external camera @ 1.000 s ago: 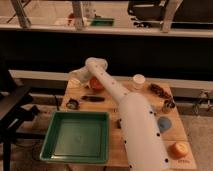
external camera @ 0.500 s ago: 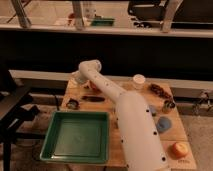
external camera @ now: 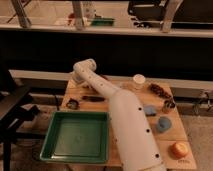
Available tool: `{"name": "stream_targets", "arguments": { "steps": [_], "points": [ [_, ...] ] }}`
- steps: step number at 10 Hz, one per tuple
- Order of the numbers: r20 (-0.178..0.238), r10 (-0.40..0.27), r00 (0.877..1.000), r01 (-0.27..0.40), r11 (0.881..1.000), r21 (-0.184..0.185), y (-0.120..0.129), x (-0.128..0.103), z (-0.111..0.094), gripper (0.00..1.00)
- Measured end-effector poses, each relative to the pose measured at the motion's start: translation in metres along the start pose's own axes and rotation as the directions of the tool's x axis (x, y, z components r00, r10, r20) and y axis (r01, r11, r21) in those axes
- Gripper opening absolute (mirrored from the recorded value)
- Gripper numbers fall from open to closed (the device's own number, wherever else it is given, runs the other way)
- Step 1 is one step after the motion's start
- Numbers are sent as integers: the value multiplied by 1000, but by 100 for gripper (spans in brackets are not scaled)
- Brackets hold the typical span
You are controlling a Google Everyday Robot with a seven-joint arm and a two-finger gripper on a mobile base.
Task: Place banana in table surface
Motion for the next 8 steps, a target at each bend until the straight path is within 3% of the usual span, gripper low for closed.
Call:
{"name": "stream_targets", "arguments": {
  "steps": [8],
  "points": [
    [12, 74, 997, -75, 997, 18, -2, 17, 19, 78]
  ]
}}
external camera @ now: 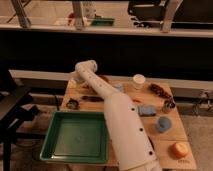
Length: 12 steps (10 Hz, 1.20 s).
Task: Place banana in table surface
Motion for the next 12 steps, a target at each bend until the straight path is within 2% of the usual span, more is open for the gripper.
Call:
{"name": "stream_targets", "arguments": {
  "steps": [5, 6, 12],
  "points": [
    [1, -32, 1000, 31, 999, 44, -8, 5, -1, 78],
    [3, -43, 999, 42, 998, 52, -8, 4, -2, 74],
    [16, -71, 997, 70, 996, 52, -3, -1, 6, 74]
  ]
}}
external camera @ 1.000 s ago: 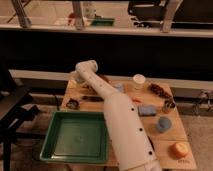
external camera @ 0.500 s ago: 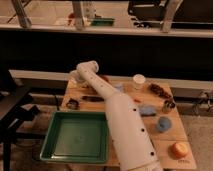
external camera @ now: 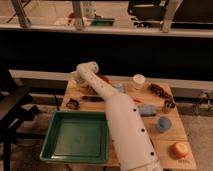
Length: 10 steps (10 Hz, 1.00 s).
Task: Place banana in table surface
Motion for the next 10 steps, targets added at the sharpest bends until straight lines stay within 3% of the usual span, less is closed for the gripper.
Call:
{"name": "stream_targets", "arguments": {
  "steps": [8, 10],
  "points": [
    [4, -11, 1000, 11, 1000, -8, 5, -3, 4, 74],
    [4, -11, 1000, 11, 1000, -9, 5, -3, 4, 65]
  ]
}}
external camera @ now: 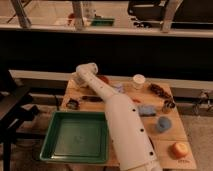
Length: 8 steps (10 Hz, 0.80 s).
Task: Place banana in table surface
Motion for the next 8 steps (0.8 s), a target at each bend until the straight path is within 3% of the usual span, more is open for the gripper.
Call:
{"name": "stream_targets", "arguments": {
  "steps": [1, 5, 8],
  "points": [
    [0, -1, 1000, 1, 1000, -2, 1, 0, 1, 60],
    [33, -8, 999, 10, 999, -45, 17, -2, 17, 60],
    [31, -13, 999, 15, 999, -47, 17, -3, 15, 60]
  ]
}}
